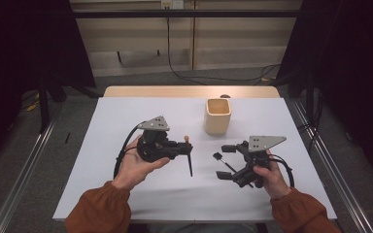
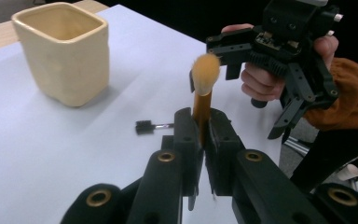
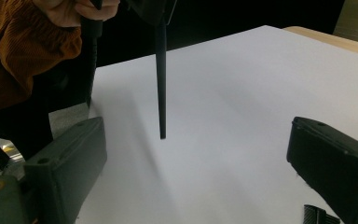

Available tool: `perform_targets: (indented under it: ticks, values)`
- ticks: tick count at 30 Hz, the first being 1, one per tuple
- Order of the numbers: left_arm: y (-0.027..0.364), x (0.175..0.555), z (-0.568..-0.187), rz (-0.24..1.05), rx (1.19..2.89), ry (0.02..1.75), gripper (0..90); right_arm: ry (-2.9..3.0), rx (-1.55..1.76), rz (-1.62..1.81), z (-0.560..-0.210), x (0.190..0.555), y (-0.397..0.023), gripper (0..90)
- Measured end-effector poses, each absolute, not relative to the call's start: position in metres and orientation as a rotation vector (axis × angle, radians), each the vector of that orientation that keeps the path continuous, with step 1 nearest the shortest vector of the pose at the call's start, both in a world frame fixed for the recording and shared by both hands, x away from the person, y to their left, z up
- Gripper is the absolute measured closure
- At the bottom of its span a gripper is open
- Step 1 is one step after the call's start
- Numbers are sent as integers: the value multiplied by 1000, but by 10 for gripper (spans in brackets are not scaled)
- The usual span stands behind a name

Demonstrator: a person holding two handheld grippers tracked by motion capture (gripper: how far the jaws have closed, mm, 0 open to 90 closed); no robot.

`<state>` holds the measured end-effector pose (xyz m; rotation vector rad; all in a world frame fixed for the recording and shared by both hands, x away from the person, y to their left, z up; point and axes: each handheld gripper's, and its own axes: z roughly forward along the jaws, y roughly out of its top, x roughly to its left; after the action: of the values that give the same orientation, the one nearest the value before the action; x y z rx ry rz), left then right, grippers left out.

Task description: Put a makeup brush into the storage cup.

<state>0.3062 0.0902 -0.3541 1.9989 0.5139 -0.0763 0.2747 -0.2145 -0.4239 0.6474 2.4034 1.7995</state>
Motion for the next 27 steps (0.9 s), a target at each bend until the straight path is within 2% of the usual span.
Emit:
perform_targets:
  ticks: [19, 23, 27]
  values:
    - [46, 303, -357, -139, 2010, 433, 843, 2457, 604, 1814, -416, 270, -197, 68]
    - [42, 302, -357, -147, 1999, 427, 843, 2451, 606, 1814, -416, 270, -197, 156]
    - [37, 302, -359, -150, 2010, 417, 843, 2451, 605, 1824, -416, 271, -198, 335]
